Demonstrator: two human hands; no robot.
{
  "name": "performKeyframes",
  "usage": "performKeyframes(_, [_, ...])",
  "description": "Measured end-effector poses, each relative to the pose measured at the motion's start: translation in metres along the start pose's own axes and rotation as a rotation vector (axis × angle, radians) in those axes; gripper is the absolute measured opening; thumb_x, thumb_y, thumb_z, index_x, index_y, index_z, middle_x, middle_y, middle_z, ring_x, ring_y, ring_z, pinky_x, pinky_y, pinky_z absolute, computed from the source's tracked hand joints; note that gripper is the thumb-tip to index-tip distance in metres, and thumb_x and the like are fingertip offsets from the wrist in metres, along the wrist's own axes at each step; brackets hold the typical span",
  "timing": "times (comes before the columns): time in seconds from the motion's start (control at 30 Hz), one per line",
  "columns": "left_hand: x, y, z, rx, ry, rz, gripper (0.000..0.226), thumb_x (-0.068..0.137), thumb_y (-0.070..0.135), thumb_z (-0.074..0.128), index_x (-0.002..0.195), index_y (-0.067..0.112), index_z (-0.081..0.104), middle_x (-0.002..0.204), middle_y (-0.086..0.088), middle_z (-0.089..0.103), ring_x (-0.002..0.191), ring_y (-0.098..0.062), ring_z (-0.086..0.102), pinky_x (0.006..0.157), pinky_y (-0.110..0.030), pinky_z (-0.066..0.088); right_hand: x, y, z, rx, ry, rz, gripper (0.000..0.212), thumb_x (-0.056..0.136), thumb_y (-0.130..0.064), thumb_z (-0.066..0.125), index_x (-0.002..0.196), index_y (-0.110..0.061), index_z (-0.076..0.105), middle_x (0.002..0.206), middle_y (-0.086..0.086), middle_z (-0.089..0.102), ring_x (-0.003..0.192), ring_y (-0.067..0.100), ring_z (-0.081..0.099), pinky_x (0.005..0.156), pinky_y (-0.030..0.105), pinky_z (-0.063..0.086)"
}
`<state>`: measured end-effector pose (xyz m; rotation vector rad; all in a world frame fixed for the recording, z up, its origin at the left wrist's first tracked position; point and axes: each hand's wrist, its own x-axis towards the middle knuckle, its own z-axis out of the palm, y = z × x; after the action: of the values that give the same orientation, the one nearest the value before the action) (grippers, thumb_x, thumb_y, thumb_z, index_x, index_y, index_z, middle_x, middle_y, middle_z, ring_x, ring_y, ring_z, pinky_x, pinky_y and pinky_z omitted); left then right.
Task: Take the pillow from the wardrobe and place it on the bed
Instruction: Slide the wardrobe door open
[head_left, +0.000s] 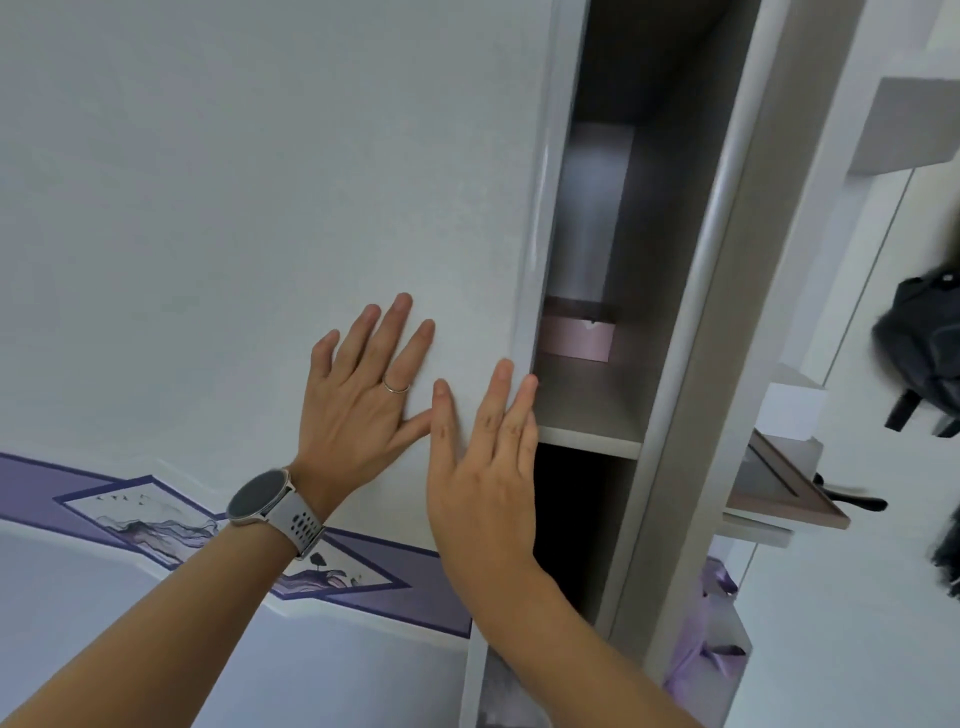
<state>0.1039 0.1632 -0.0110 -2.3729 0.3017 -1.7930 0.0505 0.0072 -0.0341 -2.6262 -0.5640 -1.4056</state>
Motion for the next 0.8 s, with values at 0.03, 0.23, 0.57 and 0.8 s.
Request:
performKeyframes(0.03, [-0.002,-0.008,0.001,0.003,0.006,0.001,0.073,0.094,0.063,0.030,0.153,0.025,0.010,0.160,-0.005,0.014,0.146,-0.025,0.014,0.110,-0.047,0.020,0.002,-0.007,0.003,0.007,0.006,0.000,0.055,0.099,-0.008,0.011,0.149,-0.012,0.031,0.148,0.037,0.014,0.136,0.054,0.012,0.111,0.054,0.018])
performKeyframes(0.23, [-0.016,-0.059,0.005,0.020,0.030,0.004,0.071,0.095,0.058,0.033,0.153,0.025,0.009,0.159,-0.007,0.017,0.146,-0.027,0.015,0.109,-0.048,0.021,0.014,-0.054,0.022,0.032,0.032,-0.029,0.056,0.101,-0.011,0.005,0.149,-0.014,0.032,0.153,0.031,0.021,0.137,0.055,0.006,0.113,0.055,0.022])
performKeyframes(0.57, [-0.035,-0.141,-0.001,0.005,-0.008,-0.014,0.069,0.095,0.056,0.035,0.151,0.018,0.022,0.156,-0.014,0.027,0.143,-0.029,0.019,0.107,-0.051,0.023,0.037,-0.135,0.044,0.000,0.045,-0.019,0.050,0.102,-0.017,0.016,0.151,-0.020,0.027,0.156,0.026,0.019,0.140,0.054,0.015,0.115,0.051,0.023])
performKeyframes(0.8, [-0.049,-0.180,-0.003,-0.007,-0.053,-0.062,0.070,0.096,0.058,0.029,0.154,0.020,0.012,0.158,-0.015,0.023,0.144,-0.030,0.016,0.106,-0.050,0.022,0.050,-0.177,0.058,0.008,0.056,-0.019,0.048,0.104,-0.015,0.021,0.151,-0.021,0.028,0.157,0.024,0.019,0.143,0.050,0.013,0.115,0.050,0.025])
